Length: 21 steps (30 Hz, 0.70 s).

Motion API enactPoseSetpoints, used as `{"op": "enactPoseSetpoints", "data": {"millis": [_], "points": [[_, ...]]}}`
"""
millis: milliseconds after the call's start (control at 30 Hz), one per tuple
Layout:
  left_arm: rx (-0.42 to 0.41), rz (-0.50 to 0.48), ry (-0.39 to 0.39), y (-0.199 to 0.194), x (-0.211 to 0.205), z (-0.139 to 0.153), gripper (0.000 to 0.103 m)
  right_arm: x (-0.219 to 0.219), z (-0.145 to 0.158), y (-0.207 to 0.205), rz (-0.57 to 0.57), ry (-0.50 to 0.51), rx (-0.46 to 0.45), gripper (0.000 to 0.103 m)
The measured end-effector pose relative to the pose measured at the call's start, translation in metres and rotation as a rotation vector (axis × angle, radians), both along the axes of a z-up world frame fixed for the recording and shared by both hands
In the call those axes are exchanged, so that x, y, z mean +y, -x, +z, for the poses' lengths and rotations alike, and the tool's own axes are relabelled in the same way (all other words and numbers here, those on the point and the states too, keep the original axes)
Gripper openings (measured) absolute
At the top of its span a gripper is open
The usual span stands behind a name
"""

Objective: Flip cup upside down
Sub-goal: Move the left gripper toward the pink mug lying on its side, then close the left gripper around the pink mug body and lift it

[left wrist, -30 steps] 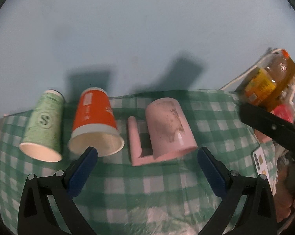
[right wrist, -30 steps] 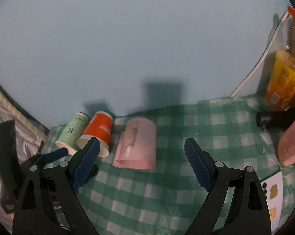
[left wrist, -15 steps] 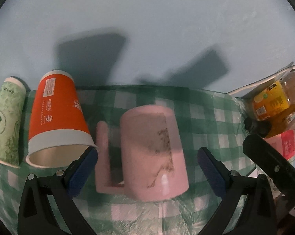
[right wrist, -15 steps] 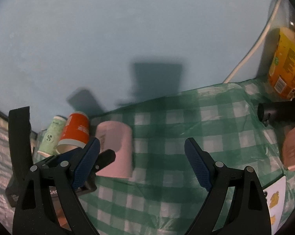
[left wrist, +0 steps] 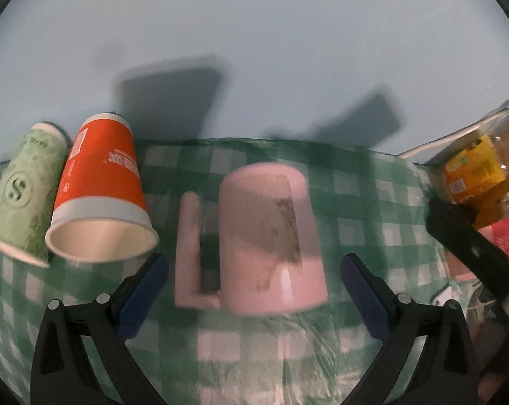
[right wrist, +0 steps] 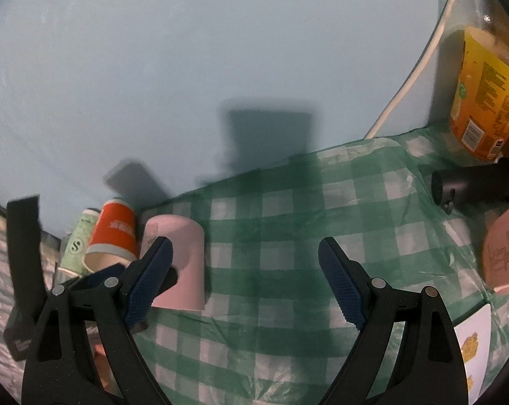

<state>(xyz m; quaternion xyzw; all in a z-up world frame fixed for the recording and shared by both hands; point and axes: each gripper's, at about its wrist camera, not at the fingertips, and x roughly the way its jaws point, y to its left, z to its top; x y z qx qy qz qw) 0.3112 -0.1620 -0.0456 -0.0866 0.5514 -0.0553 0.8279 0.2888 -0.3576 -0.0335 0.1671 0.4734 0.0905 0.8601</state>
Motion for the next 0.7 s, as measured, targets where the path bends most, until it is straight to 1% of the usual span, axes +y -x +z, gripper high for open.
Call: {"op": "enactPoseSetpoints", "data": {"millis": [100,200,300,400,500,567,700], "points": [[-0.022,-0.023,-0.001,0.009,-0.003,0.011,0.102,-0.002,0.003,0.0,-0.005,0.003,-0.007,0.087],[-0.032,-0.033,0.019,0.013,-0.007,0.018,0.102,-0.005,0.004,-0.001,-0.01,0.002,-0.015,0.087],[-0.044,-0.037,0.018,0.008,-0.015,0.02,0.102,-0.007,0.006,0.0,-0.017,0.009,-0.018,0.087],[-0.018,-0.025,0.02,-0.006,-0.022,0.01,0.102,-0.01,0.006,0.0,-0.027,0.009,-0.018,0.087],[0.032,-0.018,0.043,-0.022,-0.026,-0.009,0.102,-0.014,0.004,-0.002,-0.041,0.016,-0.016,0.087],[0.039,-0.004,0.02,-0.027,-0.026,-0.015,0.102,-0.015,0.001,-0.003,-0.044,0.023,-0.01,0.087],[0.054,0.004,0.016,-0.037,-0.024,-0.027,0.102,-0.022,-0.005,-0.004,-0.056,0.015,0.004,0.087]]}}
